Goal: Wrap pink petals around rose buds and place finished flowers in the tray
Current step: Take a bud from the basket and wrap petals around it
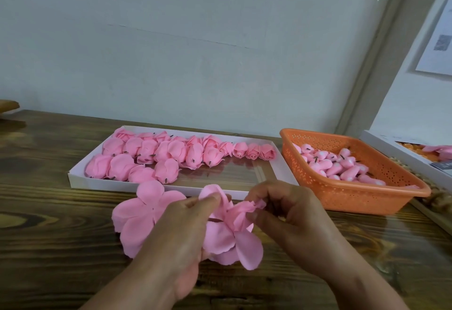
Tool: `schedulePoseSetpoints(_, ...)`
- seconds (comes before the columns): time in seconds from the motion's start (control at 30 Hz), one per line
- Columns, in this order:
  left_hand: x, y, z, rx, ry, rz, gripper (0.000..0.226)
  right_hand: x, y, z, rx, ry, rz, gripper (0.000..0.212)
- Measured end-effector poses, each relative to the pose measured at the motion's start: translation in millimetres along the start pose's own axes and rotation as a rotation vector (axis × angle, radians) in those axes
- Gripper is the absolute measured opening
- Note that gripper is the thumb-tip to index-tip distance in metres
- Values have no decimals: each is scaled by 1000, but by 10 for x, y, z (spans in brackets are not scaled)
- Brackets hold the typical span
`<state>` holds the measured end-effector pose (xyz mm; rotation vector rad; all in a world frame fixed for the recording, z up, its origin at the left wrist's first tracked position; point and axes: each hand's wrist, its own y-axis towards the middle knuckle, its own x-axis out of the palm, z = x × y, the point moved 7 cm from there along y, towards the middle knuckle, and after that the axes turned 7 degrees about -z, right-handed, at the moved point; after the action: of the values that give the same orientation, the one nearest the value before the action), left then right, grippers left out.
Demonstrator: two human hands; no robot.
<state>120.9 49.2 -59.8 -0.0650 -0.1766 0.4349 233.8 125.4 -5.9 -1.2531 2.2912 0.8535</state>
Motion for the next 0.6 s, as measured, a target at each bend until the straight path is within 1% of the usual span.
schedulePoseSetpoints(0.1, -22, 18, -71, -10, -27, 28, 23, 2, -33, 0, -17, 8, 10, 23)
schedulePoseSetpoints(0.17, -31, 25, -86, 0, -39, 50, 17, -2, -38, -17, -33, 21, 15, 20)
schedulePoseSetpoints(0.27, -78, 68, -121, 3, 14, 129, 20, -3, -40, -63, -49, 17, 4, 13)
schedulePoseSetpoints(0.33, -107, 65, -103, 11, 38, 181, 26, 11, -32, -95, -50, -14, -28, 15)
schedulePoseSetpoints(0.4, -85, 50, -69, 36, 52, 163, 33, 44, -13, -133, -56, -75, -78, 21)
schedulePoseSetpoints(0.47, -51, 31, -35, 62, 78, 135, 35, 79, 13, -188, -67, -174, -126, 26)
schedulePoseSetpoints(0.53, 5, 16, -2, 74, 107, 90, 37, 115, 46, -232, -65, -278, -171, 25)
schedulePoseSetpoints(0.6, 48, 7, 29, 81, 145, 40, 43, 121, 76, -257, -50, -329, -183, 22)
